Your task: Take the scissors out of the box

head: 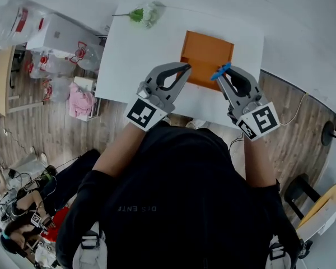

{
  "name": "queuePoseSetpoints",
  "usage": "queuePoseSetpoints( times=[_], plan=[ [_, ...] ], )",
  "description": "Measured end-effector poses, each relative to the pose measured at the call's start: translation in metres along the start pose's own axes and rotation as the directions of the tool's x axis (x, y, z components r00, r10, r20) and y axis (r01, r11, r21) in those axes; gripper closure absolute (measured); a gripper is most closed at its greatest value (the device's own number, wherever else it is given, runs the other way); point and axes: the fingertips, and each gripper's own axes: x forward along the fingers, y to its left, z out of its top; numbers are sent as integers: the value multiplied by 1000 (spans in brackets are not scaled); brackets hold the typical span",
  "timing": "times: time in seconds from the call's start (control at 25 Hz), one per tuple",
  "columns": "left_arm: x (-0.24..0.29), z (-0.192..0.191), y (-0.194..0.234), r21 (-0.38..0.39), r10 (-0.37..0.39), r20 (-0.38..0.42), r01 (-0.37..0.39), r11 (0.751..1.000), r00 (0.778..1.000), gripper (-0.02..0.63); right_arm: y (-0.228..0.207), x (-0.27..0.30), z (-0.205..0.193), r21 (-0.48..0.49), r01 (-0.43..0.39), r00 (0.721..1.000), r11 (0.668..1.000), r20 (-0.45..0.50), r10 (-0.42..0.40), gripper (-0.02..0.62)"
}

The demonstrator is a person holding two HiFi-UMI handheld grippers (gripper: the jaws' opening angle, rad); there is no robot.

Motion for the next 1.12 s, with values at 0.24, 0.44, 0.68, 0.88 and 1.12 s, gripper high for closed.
queuePoseSetpoints(
  times=[0.24,0.44,0.68,0.88,1.12],
  plan=[
    [0,11,-8,20,-47,7,47,999,999,586,5,-11,11,17,19,999,1000,49,-20,511],
    [1,15,-8,15,-61,10,61,998,998,586,7,-12,15,11,25,998,1000,55,-25,511],
    [4,22,-15,24,-96,12,96,995,995,586,11,-13,22,-2,29,998,1000,62,-28,511],
    [3,27,-19,51,-134,9,133,990,991,586,12,-12,26,-5,38,997,999,67,-37,511],
    [3,24,-19,49,-148,0,148,988,989,586,11,-11,25,1,50,996,999,70,-50,512]
  ],
)
